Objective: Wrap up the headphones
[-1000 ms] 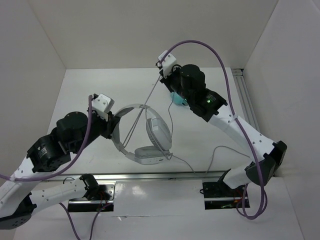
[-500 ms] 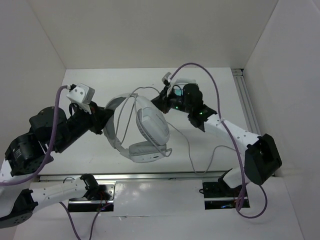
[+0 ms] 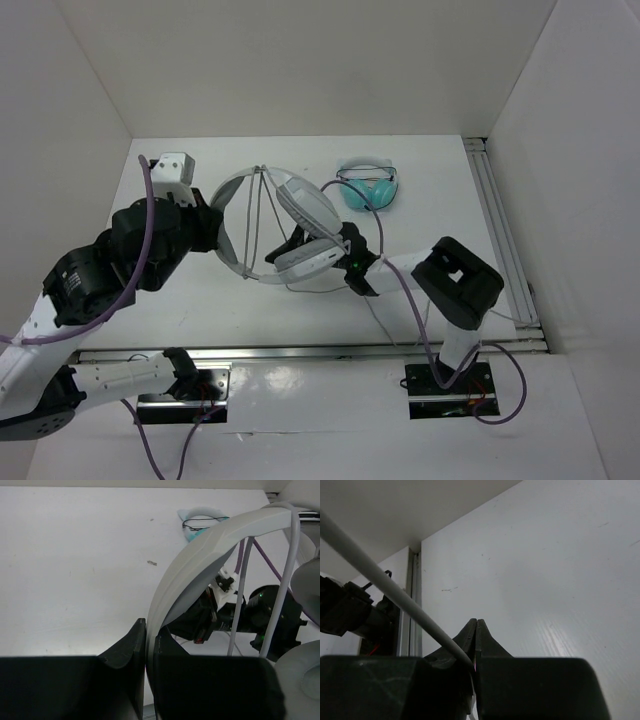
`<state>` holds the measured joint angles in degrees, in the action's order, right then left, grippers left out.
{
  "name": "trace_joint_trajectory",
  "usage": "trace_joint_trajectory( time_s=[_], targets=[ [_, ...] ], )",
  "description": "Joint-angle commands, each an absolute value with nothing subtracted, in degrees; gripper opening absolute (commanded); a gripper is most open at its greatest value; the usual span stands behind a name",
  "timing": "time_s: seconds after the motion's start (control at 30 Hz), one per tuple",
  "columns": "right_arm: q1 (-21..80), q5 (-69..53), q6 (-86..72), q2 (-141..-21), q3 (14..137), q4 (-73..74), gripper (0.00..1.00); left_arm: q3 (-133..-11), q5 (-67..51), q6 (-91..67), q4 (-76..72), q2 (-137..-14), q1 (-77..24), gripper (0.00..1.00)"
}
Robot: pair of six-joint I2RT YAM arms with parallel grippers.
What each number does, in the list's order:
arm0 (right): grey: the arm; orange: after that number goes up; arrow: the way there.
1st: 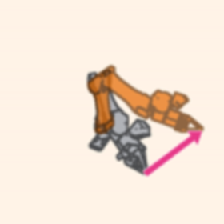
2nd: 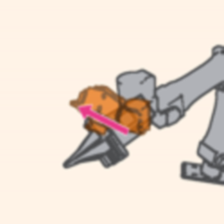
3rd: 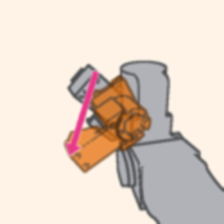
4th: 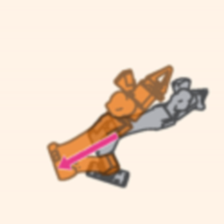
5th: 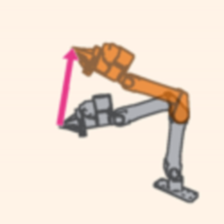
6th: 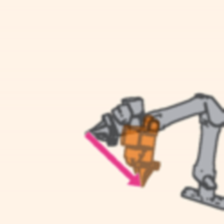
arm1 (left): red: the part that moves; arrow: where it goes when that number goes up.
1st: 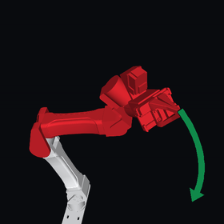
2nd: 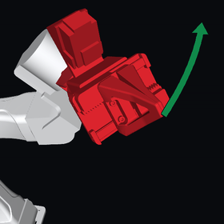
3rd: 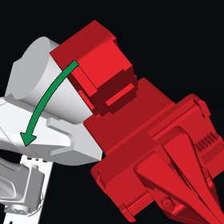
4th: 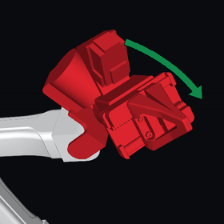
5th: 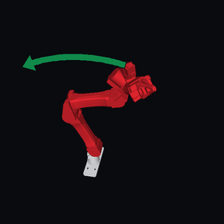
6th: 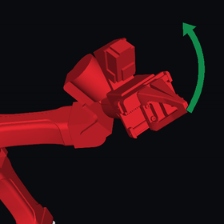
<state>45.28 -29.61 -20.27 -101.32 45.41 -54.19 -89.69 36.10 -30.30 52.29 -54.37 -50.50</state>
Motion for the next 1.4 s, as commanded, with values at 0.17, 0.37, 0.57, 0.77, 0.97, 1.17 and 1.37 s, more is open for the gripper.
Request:
trace_joint_trajectory(
  time_s=[0.17, 0.37, 0.57, 0.77, 0.97, 1.17, 1.37],
  targets=[
    [50.6, -29.3, -25.2, -111.2, 40.9, -69.9, 0.11, -95.8, 47.9, -40.6, 40.0, -55.2, -50.6, 0.00],
    [54.1, -29.0, -27.8, -116.5, 38.2, -76.5, 0.12, -95.8, 48.6, -42.1, 41.6, -57.8, -50.6, 0.00],
    [55.2, -27.2, -27.8, -117.8, 33.1, -80.3, 0.12, -104.0, 53.5, -40.4, 46.7, -62.9, -49.6, 0.00],
    [55.7, -24.7, -26.5, -115.2, 26.3, -80.9, 0.12, -108.0, 50.0, -35.8, 47.5, -66.6, -41.6, 0.00],
    [56.2, -22.4, -23.8, -109.2, 20.2, -78.8, 0.00, -113.3, 47.7, -32.8, 48.0, -71.0, -32.6, 0.00],
    [64.1, -18.9, -21.0, -96.5, 18.8, -67.3, 0.00, -112.4, 49.5, -32.3, 46.3, -74.4, -25.7, 0.00],
    [74.7, -12.0, -16.4, -78.8, 21.0, -51.8, 0.00, -99.9, 54.9, -33.1, 41.8, -73.2, -22.1, 0.00]
  ],
)
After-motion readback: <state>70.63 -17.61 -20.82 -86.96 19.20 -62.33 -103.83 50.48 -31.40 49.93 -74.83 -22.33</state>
